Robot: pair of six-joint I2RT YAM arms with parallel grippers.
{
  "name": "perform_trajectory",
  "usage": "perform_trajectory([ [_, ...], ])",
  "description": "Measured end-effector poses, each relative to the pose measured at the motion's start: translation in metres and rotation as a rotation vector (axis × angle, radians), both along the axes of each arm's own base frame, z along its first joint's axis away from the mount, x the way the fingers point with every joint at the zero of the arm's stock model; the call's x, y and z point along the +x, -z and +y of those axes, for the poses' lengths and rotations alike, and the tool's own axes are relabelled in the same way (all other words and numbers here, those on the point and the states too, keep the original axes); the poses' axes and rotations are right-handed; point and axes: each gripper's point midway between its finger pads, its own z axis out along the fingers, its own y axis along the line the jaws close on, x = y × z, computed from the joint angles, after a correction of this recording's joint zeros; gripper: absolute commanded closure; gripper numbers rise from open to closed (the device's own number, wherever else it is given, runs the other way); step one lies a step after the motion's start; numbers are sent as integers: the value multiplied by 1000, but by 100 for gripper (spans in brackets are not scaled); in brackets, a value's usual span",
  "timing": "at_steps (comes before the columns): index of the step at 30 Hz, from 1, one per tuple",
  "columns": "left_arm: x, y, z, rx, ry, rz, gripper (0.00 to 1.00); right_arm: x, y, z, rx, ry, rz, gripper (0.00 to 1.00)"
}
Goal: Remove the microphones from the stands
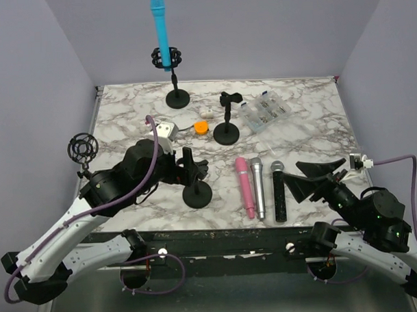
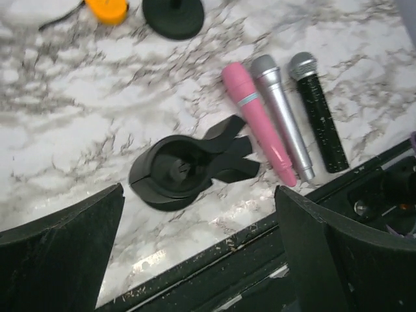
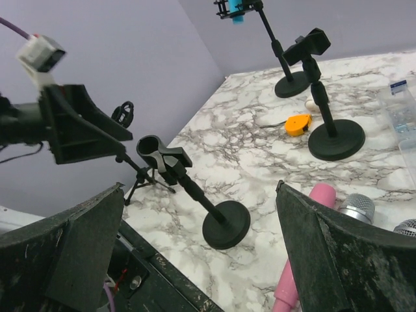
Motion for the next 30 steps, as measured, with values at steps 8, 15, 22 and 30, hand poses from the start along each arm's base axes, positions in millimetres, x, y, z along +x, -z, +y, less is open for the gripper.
perform_trajectory([
  [8,12,74,41,-138,-225,186,22,1,-2,4,17,-6,9,0],
  [15,17,79,14,-421,-189,209,27,1,-5,7,29,-15,11,0],
  [22,26,77,-1,-537,-172,218,64,1,-5,11,32,-29,17,0],
  [30,47,68,13,-574,-245,137,55,1,-2,13,29,-32,22,0],
])
